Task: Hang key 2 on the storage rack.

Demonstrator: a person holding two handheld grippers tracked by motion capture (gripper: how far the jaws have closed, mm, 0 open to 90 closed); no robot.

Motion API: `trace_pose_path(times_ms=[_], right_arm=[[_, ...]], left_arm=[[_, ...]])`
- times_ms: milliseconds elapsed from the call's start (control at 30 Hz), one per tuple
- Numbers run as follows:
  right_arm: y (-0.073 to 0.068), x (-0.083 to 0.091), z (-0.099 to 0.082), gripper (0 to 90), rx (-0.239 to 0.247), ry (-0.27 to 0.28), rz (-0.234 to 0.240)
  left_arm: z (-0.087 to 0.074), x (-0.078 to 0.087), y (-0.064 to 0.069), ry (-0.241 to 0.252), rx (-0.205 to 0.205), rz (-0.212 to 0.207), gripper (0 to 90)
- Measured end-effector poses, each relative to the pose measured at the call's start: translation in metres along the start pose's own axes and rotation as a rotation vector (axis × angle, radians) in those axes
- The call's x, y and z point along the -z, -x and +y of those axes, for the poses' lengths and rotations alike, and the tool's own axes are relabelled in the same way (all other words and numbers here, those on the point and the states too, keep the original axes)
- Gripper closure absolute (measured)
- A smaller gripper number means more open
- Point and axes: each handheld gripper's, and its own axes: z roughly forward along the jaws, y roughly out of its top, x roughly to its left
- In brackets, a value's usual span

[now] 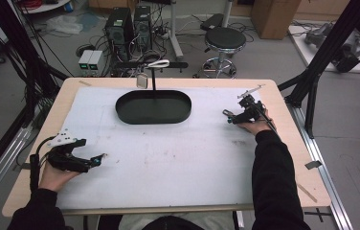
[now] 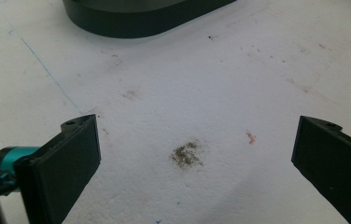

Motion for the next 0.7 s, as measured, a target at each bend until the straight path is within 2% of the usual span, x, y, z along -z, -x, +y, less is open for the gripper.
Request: trace_pose_path(times_ms=[100,167,367,433,533,567,600,700], right_arm=[[0.0035,-0.0028,-0.0017,9.7,-0.007,-0.01,0.016],[0.004,-0.0038,-0.0024,21.2,-0.004,-0.028,0.055],[-0.0032,-0.0072,-0.0004,37.1,0.038,-0.047,0.037],[-0.0033,-0.0086,-0.0001,43.2,0.04,-0.053,0.051],[-0.0021,-0.0065,0.0,59.9,0.029,-0.055,0.045],[-0.0024,-0.0059,0.0001,70.2,0.023,-0.056,0.041],[-0.0026,-0.0048,0.0002,76.0,0.025,-0.063,0.04],[-0.005,-0.0032,0.0009,85.5,0.011,-0.069,0.032]], left_arm=[[-0.0005,-0.0005,-0.0001,-0.002,0.005,0.002,1.7],[-0.0004,-0.0005,-0.0001,-0.006,0.0,0.0,1.7],[-0.0006,-0.0008,0.0004,-0.004,0.004,-0.001,1.7],[-0.0006,-0.0009,0.0004,-0.005,0.004,-0.001,1.7],[-0.0007,-0.0007,0.0005,-0.005,0.005,-0.002,1.7],[-0.0007,-0.0004,0.0002,-0.008,0.001,-0.001,1.7],[-0.0008,-0.0001,0.0002,-0.007,0.002,0.0,1.7],[-0.0013,0.0002,0.0002,-0.006,0.005,0.002,1.7]])
